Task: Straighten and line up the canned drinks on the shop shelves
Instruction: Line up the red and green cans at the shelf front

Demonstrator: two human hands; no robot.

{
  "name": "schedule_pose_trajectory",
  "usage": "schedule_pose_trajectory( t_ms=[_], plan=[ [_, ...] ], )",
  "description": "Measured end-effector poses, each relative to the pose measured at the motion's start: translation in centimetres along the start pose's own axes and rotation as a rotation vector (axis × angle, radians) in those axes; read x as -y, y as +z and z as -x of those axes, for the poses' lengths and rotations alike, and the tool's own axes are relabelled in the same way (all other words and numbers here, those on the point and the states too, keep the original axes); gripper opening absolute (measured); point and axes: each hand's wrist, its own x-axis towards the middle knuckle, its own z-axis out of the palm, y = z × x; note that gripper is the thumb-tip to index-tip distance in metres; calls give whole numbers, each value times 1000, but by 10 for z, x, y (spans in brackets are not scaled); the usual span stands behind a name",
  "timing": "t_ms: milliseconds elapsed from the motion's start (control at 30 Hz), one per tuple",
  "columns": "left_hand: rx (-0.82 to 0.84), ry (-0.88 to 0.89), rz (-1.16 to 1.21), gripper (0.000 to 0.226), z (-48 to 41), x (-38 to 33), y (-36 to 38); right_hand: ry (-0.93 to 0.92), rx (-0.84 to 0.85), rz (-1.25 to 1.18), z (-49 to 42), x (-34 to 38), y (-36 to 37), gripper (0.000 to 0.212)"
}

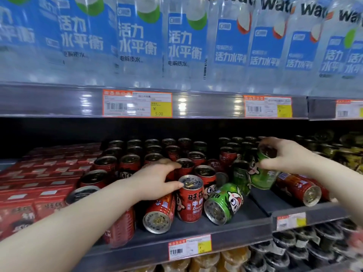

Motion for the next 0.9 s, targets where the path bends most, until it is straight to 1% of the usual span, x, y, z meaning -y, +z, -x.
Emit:
schedule_pose_trajectory(
  t_ms=[200,367,500,533,600,633,667,733,767,800,833,900],
  plan=[
    [47,21,32,56,-1,2,6,81,108,87,-2,-16,8,67],
    [48,45,43,48,-2,3,7,210,141,45,-11,-39,37,81],
    [55,63,67,41,-2,4,7,230,154,45,-17,-49,49,77],
    [57,66,70,40,-2,4,7,226,169,84,-19,-48,50,77],
    [62,66,69,40,-2,4,7,193,167,281,-20,-35,49,78],
    [62,60,64,40,-2,4,7,130,117,368,-18,-25,48,77],
    [61,47,58,41,-2,3,6,34,44,377,-17,-12,48,73],
    [42,16,22,42,0,4,2,-238,-78,195,-11,21,50,55],
    [27,1,-3,42,1,6,0,-386,-77,112,-6,40,53,46],
    [10,-12,-22,40,3,7,-2,-523,-31,87,0,61,57,40],
    [-8,-22,-34,38,7,10,-5,-657,38,105,6,80,63,39],
    [-47,-36,-47,34,16,18,-10,-907,171,222,15,114,80,49]
  ],
)
